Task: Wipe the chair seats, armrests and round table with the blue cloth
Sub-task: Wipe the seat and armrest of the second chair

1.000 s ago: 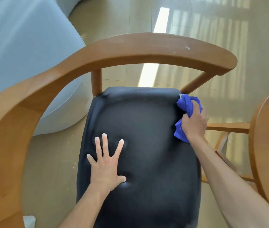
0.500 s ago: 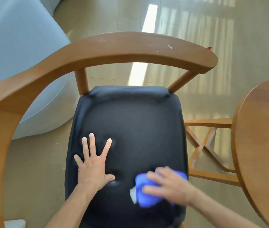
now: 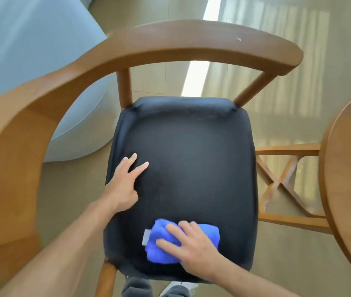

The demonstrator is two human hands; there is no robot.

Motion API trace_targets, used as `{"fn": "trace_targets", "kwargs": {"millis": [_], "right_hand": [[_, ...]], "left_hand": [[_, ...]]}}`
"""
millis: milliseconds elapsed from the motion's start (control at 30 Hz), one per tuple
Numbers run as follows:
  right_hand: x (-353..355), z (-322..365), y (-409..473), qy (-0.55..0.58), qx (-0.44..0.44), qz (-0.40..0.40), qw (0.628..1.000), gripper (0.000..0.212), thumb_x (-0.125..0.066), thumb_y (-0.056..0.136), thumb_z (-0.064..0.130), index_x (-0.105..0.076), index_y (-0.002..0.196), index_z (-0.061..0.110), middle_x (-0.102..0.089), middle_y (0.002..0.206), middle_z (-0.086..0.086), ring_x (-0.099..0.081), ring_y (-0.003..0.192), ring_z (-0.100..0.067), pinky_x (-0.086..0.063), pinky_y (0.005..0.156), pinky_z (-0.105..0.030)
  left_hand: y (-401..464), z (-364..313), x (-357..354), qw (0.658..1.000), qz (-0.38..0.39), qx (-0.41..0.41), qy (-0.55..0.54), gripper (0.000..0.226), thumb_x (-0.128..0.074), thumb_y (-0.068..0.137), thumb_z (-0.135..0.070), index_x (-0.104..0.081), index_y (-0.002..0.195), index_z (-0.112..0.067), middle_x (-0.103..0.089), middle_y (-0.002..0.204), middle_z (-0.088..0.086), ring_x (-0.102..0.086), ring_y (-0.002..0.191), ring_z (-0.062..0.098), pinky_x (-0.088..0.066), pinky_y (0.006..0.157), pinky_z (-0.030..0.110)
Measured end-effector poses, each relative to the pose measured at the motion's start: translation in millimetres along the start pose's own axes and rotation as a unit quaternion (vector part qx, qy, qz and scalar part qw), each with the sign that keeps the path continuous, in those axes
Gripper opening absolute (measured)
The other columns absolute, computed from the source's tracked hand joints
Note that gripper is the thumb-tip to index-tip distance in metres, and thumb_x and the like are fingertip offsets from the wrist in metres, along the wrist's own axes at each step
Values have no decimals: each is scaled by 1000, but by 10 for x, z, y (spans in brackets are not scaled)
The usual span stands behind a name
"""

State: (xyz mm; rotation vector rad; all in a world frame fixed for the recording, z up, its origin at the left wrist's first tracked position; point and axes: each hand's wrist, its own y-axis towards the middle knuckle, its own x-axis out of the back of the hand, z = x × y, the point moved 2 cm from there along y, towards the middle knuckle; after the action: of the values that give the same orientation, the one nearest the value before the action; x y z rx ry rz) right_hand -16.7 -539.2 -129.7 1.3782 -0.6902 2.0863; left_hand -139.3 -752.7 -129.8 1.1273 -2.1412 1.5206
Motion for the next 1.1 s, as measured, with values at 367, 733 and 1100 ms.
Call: {"fn": "trace_targets", "kwargs": {"millis": [367, 733, 1100], "right_hand": [[879, -1534, 1802, -83, -300, -96, 946, 55, -51, 79, 4, -49, 130, 25, -46, 127, -10, -45, 93, -32, -38, 74, -40], [-158, 591, 292, 20, 135, 66, 988, 36, -35, 90, 18, -54, 115, 36, -51, 110, -1, -44, 79, -21, -45, 70, -30], [493, -1247, 190, -32, -221, -46, 974, 53, -40, 91, 43, -56, 133, 14, -42, 146, -16, -39, 135, -37, -31, 108, -47]], "left_hand": [[3, 104, 203, 990, -72, 2, -122, 90, -29, 75, 18, -32, 148, -34, -24, 156, -18, -18, 144, 5, -16, 112, 17], [-130, 18, 322, 987, -40, 25, -151, 59, -35, 91, -3, -39, 143, -31, -41, 148, -11, -36, 136, 13, -30, 106, 25], [-845, -450, -688, 849, 166, -312, 392, 85, -70, 69, -56, -23, 127, -14, -32, 110, 13, -30, 87, 27, -36, 66, 43]]}}
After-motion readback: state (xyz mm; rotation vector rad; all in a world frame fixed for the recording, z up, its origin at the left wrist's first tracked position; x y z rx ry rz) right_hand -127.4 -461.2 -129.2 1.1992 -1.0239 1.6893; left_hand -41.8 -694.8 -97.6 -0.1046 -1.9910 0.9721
